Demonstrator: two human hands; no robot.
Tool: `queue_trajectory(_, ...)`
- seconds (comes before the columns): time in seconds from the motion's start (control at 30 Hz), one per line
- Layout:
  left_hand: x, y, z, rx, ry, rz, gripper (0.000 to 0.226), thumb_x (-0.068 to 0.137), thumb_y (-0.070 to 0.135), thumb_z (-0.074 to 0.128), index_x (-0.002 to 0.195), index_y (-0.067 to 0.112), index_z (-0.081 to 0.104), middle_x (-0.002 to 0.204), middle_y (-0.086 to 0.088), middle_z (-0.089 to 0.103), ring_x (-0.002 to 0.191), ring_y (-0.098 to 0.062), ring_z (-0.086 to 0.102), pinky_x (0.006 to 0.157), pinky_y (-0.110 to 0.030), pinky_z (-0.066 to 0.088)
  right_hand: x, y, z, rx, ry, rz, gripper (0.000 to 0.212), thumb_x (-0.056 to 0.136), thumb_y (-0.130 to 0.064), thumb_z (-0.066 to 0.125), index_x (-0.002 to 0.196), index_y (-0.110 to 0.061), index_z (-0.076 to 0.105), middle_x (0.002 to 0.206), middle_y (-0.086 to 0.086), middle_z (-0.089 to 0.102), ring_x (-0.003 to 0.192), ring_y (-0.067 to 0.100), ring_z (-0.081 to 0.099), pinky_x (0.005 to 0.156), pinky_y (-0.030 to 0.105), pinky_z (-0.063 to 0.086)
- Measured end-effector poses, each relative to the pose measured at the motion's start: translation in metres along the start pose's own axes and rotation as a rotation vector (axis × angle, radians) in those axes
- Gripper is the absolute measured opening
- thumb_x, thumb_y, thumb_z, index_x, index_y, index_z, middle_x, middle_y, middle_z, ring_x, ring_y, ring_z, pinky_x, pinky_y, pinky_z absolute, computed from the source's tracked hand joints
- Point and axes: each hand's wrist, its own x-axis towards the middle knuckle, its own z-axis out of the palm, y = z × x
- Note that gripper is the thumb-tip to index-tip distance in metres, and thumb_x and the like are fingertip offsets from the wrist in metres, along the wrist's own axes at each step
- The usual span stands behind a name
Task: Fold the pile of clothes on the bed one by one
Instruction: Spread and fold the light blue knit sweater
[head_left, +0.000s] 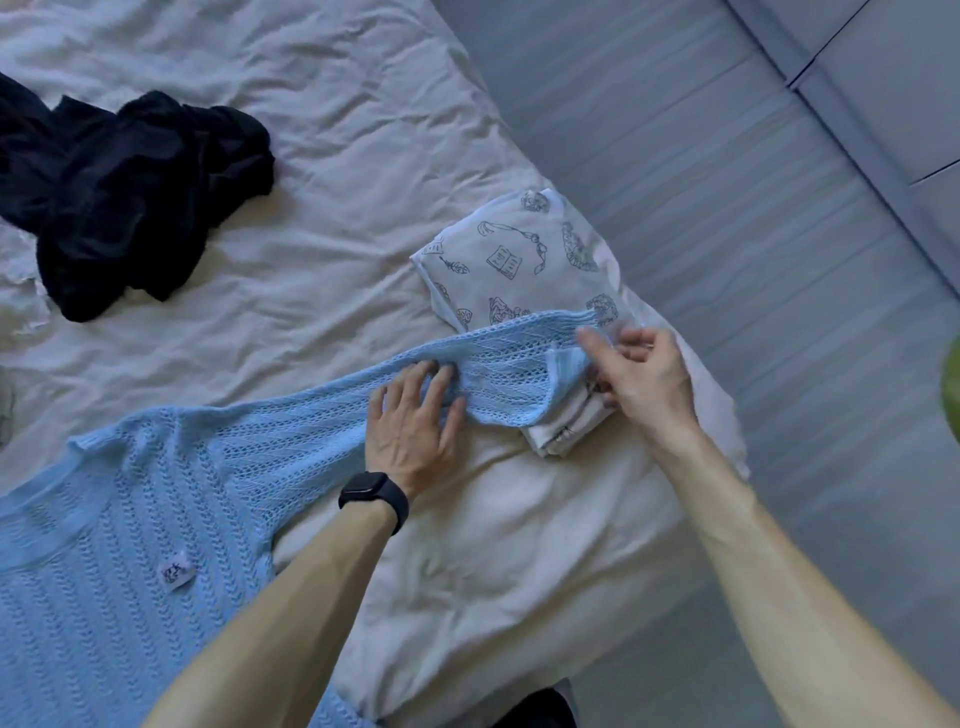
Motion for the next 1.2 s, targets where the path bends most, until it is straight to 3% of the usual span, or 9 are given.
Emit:
queue_trajectory(0.07,-0.001,0.000,0.000,-0.031,0.006,-0.011,0.050,0.097,0.051,0.038,0.134,0.023,0.057,0.136,-0.006,0.055,0.119,-0.029,0.051,0.100,-0.045,0.037,-0.004,0.000,0.000,-0.230,-0.078,0.036,0.066,0.052,-0.075,0.078,0.091,-0.025,0.060,0.088,-0.004,0.075,0.088,0.017,0.073,0.085,0.045,0.060)
queue_trajectory(0.23,-0.007,0.005,-0.014,-0.119,0.062,-0.021,0.040,0.095,0.043,0.043,0.127,0.024,0.059,0.128,-0.006,0.057,0.110,-0.030,0.055,0.093,-0.043,0.040,-0.013,-0.008,-0.006,-0.351,-0.020,-0.018,0.020,0.070,-0.040,0.062,0.084,-0.025,0.064,0.083,-0.006,0.076,0.091,0.022,0.073,0.092,0.042,0.056)
queue_trajectory(0.47,0.000,0.007,-0.011,-0.106,-0.049,0.010,0.045,0.098,0.029,0.041,0.141,0.025,0.053,0.148,-0.010,0.047,0.136,-0.034,0.044,0.109,-0.057,0.037,-0.040,-0.019,0.022,-0.579,0.044,-0.182,0.076,0.081,-0.061,0.073,0.128,-0.010,0.042,0.115,0.017,0.068,0.112,0.036,0.063,0.088,0.040,0.046)
queue_trajectory(0.57,-0.001,0.010,-0.010,-0.155,-0.087,-0.078,0.044,0.102,0.022,0.045,0.147,0.026,0.046,0.159,-0.007,0.035,0.147,-0.029,0.030,0.119,-0.058,0.020,-0.036,-0.011,0.021,-0.413,0.101,-0.223,0.051,0.088,-0.017,0.064,0.133,-0.009,0.043,0.117,0.015,0.068,0.108,0.037,0.064,0.085,0.034,0.042)
queue_trajectory(0.67,-0.001,0.013,-0.015,-0.175,-0.027,-0.092,0.047,0.101,0.033,0.034,0.145,0.022,0.046,0.158,-0.005,0.037,0.146,-0.027,0.033,0.120,-0.057,0.019,-0.038,-0.003,0.004,-0.011,0.176,-0.161,0.042,0.078,-0.021,0.060,0.120,-0.020,0.057,0.095,-0.004,0.071,0.089,0.027,0.070,0.079,0.028,0.049)
queue_trajectory(0.77,0.003,0.015,-0.013,-0.100,-0.168,-0.096,0.060,0.099,0.048,0.016,0.157,0.032,0.024,0.167,0.003,0.011,0.154,-0.021,0.008,0.123,-0.054,0.003,-0.029,0.012,-0.006,0.112,0.184,-0.068,0.036,0.069,-0.030,0.059,0.104,-0.033,0.060,0.092,-0.006,0.074,0.086,0.021,0.071,0.088,0.049,0.056)
queue_trajectory(0.97,0.008,0.009,0.005,0.013,-0.365,-0.075,0.077,0.093,0.075,0.016,0.151,0.045,-0.026,0.155,0.015,-0.041,0.144,-0.012,-0.036,0.111,-0.064,-0.023,-0.012,0.017,0.003,0.045,-0.006,0.045,0.054,0.062,-0.053,0.085,0.100,-0.030,0.054,0.103,-0.006,0.064,0.103,0.018,0.068,0.096,0.047,0.055)
queue_trajectory(1.1,0.004,0.001,-0.015,-0.096,-0.375,-0.016,0.087,0.084,0.077,0.028,0.156,0.045,-0.008,0.163,0.011,-0.026,0.150,-0.014,-0.024,0.114,-0.060,-0.016,-0.022,0.001,0.003,0.185,-0.022,0.015,0.042,0.082,0.002,0.075,0.114,-0.014,0.053,0.116,0.010,0.067,0.092,0.013,0.067,0.078,0.027,0.056)
queue_trajectory(1.2,-0.011,0.006,-0.056,-0.528,-0.175,-0.211,0.064,0.091,0.053,0.053,0.150,0.033,0.040,0.161,-0.003,0.032,0.145,-0.018,0.030,0.118,-0.041,0.023,-0.059,-0.028,0.014,0.272,-0.009,-0.166,0.044,0.084,0.016,0.059,0.115,-0.015,0.056,0.113,0.003,0.072,0.085,0.001,0.068,0.072,0.021,0.053)
